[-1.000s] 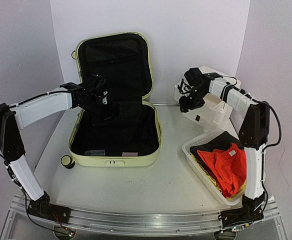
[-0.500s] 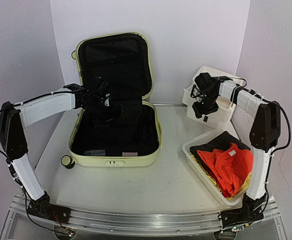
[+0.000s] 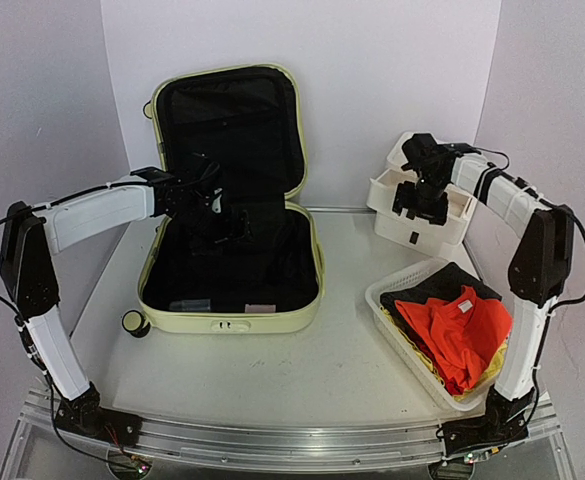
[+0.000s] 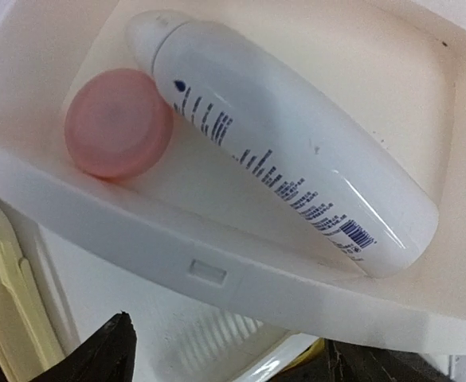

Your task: Open, take out, and arrange the luggage

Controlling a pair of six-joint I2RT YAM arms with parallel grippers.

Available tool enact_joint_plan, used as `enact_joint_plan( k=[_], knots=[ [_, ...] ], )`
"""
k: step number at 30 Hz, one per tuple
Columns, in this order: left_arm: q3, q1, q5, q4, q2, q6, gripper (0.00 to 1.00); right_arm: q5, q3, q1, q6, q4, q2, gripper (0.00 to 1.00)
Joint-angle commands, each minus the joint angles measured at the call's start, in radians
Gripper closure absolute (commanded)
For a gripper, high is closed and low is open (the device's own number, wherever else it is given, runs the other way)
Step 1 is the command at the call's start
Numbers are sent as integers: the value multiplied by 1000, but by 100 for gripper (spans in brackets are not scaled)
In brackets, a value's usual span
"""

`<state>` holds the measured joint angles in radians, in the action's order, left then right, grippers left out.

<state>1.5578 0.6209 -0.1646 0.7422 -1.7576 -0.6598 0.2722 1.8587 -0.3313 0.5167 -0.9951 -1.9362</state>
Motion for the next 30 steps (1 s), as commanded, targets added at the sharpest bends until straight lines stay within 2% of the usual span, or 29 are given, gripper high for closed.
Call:
enact_joint_plan(
  k=[1, 4, 9, 13, 16, 17, 18, 22, 27, 30],
  knots=[
    [45, -2, -10, -7, 5, -7, 10, 96, 120, 21, 422, -25, -88, 19],
    [38, -2, -7, -7, 12, 0, 10, 114, 145, 20, 548, -33, -126, 26],
    [42, -3, 7, -7, 21, 26, 10, 240, 173, 20, 711, -25, -154, 47],
    [47, -3, 13, -4, 27, 56, 9, 272, 194, 20, 719, 59, -170, 50],
    [57, -4, 15, 9, 31, 80, 9, 299, 217, 20, 686, 59, -172, 59],
    [60, -4, 18, 11, 33, 86, 9, 311, 208, 20, 671, 61, -164, 65],
    [60, -4, 20, 13, 33, 91, 9, 324, 196, 20, 652, 68, -154, 76],
    [61, -4, 19, 16, 32, 101, 9, 345, 168, 21, 494, 102, -126, 99],
    [68, -5, 12, 16, 23, 109, 9, 318, 105, 20, 272, 146, -54, 100],
    [70, -6, 8, 16, 20, 111, 9, 324, 48, 21, 201, 159, 9, 100]
  ],
)
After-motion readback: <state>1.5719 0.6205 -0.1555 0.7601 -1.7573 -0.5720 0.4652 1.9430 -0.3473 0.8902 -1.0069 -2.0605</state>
